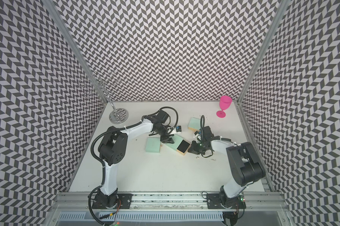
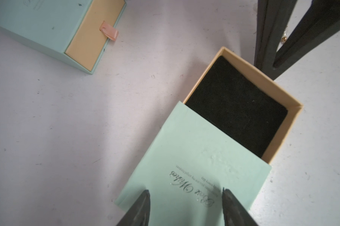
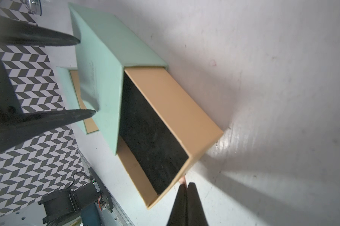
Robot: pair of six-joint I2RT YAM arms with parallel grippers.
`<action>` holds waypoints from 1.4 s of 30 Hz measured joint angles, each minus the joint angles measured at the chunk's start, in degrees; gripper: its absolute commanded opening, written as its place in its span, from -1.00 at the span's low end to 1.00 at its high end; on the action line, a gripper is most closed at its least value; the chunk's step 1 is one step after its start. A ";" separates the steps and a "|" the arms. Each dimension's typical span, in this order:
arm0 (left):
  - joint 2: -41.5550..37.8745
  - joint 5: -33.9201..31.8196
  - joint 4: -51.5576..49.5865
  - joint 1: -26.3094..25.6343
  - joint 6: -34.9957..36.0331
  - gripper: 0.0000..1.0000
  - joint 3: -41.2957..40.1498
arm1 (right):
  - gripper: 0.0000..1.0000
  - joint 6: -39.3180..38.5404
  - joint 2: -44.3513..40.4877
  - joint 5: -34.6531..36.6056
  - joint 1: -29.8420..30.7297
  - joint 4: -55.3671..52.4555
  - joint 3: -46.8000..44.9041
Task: Place the earrings into the drawer-style jewelry box
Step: Open the drawer in the jewelry box.
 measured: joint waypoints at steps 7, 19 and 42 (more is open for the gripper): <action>0.00 0.00 0.02 0.00 0.00 0.20 0.00 | -1.00 -1.20 -0.28 0.11 0.00 -0.31 -0.11; 0.00 0.00 0.02 0.00 0.24 0.19 0.00 | -1.00 -1.66 -0.28 0.74 -0.17 -1.25 -0.11; 0.00 -0.42 -2.32 -0.24 0.17 0.32 1.55 | -0.67 -2.71 -2.95 5.25 -0.42 -9.25 4.61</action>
